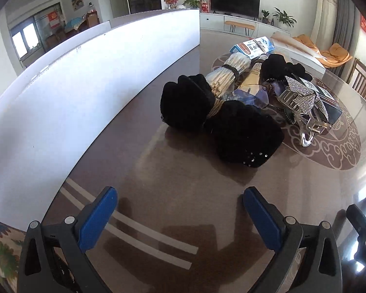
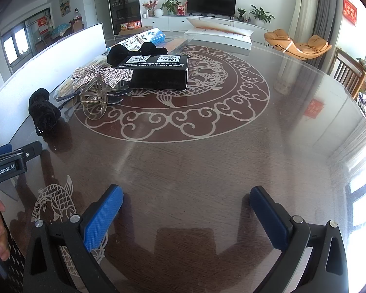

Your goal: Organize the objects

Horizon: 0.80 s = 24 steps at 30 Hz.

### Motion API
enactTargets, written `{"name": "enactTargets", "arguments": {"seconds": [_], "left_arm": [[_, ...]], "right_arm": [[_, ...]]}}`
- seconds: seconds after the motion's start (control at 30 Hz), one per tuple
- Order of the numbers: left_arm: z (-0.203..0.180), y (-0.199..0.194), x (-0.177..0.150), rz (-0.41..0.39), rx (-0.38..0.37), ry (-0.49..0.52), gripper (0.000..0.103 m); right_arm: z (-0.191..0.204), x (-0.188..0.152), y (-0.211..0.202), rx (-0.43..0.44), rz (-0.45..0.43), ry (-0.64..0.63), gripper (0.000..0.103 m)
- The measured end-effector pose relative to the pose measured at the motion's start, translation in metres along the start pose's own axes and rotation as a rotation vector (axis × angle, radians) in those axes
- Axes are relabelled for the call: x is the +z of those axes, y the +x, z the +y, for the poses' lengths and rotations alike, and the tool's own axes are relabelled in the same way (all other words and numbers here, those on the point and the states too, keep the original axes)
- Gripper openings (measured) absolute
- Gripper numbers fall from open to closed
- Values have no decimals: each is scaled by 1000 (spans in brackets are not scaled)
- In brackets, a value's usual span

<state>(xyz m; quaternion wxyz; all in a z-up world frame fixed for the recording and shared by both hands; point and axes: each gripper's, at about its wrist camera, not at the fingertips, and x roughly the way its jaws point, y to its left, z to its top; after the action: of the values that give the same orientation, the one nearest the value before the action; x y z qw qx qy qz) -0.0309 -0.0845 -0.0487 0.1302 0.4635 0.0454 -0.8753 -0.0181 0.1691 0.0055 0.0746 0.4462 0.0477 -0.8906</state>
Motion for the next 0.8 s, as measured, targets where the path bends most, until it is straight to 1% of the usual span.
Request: {"name": "enactTargets", "arguments": {"seconds": [0.07, 0.13, 0.2, 0.27, 0.37, 0.4, 0.47, 0.53, 0.57, 0.63, 0.7, 0.8], "left_arm": [[13, -6, -12, 11, -44, -11, 103], [20, -12, -19, 7, -67, -9, 103], [23, -18, -20, 2, -133, -23, 103], [20, -24, -13, -14, -199, -46, 103], [8, -23, 14, -26, -265, -112, 103], [3, -20, 24, -34, -256, -129, 103], [-8, -7, 48, -31, -187, -154, 103], [-13, 11, 62, 0, -124, -152, 103], [-12, 17, 63, 21, -88, -136, 103], [-4, 21, 57, 32, -75, -111, 103], [12, 17, 46, 35, -71, -113, 103], [34, 13, 37, 43, -97, -126, 103]], "right_arm": [[0, 0, 0, 0, 0, 0, 103], [0, 0, 0, 0, 0, 0, 103], [0, 0, 0, 0, 0, 0, 103], [0, 0, 0, 0, 0, 0, 103], [0, 0, 0, 0, 0, 0, 103], [0, 0, 0, 0, 0, 0, 103], [0, 0, 0, 0, 0, 0, 103], [0, 0, 0, 0, 0, 0, 103], [0, 0, 0, 0, 0, 0, 103], [0, 0, 0, 0, 0, 0, 103], [0, 0, 0, 1, -1, 0, 103], [1, 0, 0, 0, -1, 0, 103]]}}
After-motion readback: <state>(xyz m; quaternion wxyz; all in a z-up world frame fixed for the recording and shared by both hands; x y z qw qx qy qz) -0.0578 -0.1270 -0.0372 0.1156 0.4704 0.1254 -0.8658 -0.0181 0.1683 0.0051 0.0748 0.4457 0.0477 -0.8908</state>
